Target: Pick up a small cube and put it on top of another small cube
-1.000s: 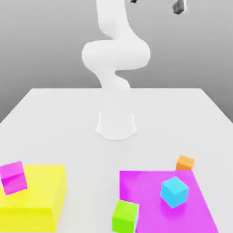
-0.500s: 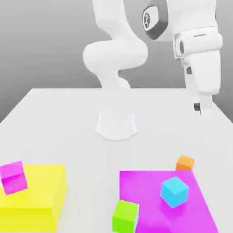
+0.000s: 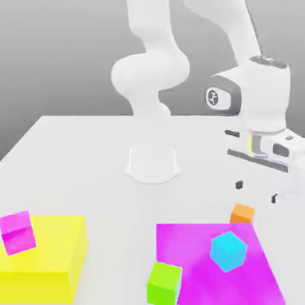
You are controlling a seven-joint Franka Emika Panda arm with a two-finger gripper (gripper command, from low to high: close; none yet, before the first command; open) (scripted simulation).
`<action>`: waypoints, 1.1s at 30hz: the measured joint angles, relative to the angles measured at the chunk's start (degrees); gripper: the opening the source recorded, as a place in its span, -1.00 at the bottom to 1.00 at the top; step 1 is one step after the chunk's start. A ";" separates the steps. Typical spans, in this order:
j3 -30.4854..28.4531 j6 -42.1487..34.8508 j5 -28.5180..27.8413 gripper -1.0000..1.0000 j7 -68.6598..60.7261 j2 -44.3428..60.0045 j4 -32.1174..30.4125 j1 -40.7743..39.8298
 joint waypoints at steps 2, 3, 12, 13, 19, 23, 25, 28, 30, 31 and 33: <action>0.51 1.98 0.56 0.00 -4.11 2.62 -0.94 1.51; 0.60 3.44 1.04 0.00 -5.07 4.45 -0.84 1.52; 3.42 14.29 3.23 -1.00 -7.30 17.81 1.39 -1.34; 3.42 14.26 3.24 -1.00 -7.31 17.81 1.39 -1.34; 2.86 11.49 2.96 -1.00 -7.12 14.48 0.77 -0.86; 1.89 4.97 1.25 -1.00 -5.85 6.48 -0.70 -0.34; 1.61 2.09 1.69 -1.00 -5.29 3.04 -0.45 -0.47; -2.20 -1.63 2.29 -1.00 -7.47 1.54 2.75 0.33; -6.32 -4.15 2.18 -1.00 -9.75 1.19 5.11 -4.69; -7.66 -5.40 2.12 -1.00 -10.96 1.06 6.30 -8.35; -9.18 -7.94 2.03 -1.00 -13.42 0.84 8.71 -12.45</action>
